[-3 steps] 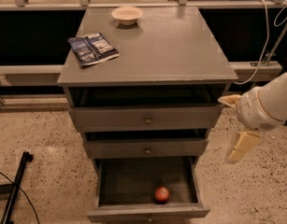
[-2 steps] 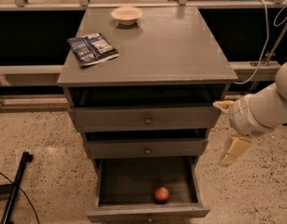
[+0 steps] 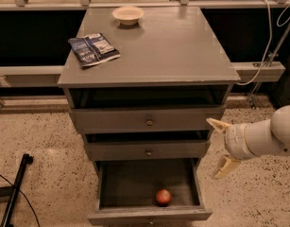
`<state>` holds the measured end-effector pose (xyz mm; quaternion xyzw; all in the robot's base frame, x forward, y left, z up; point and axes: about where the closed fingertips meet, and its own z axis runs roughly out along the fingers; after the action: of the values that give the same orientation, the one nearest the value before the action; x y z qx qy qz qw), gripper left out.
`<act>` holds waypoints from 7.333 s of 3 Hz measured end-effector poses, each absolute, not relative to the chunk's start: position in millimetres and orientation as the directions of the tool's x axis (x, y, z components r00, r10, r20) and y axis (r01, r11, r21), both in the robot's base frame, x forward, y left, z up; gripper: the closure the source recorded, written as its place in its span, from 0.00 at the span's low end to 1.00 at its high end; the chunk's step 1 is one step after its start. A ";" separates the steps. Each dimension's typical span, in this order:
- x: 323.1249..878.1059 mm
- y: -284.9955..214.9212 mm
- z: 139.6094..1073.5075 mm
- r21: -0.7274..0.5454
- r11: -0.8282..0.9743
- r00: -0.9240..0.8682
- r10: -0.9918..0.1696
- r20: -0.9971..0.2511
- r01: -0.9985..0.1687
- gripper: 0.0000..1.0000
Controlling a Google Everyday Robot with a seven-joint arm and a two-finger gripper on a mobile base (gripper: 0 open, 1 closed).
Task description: Pick apple from bottom drawer and place on counter
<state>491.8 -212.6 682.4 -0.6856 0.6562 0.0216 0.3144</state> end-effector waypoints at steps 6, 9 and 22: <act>500.6 -180.3 488.5 -0.479 -0.016 0.327 -0.752 -0.573 -0.877 0.00; 494.8 -191.5 321.6 -0.080 0.223 -0.089 -0.659 -0.747 -0.972 0.00; 553.0 -83.7 159.2 0.009 0.140 -0.075 -0.476 -0.876 -0.990 0.57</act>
Offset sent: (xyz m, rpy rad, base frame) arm 0.0018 0.0099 -0.0327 0.0468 0.0762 0.1465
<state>553.0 -83.7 159.2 -0.5627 0.6513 0.3369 0.3816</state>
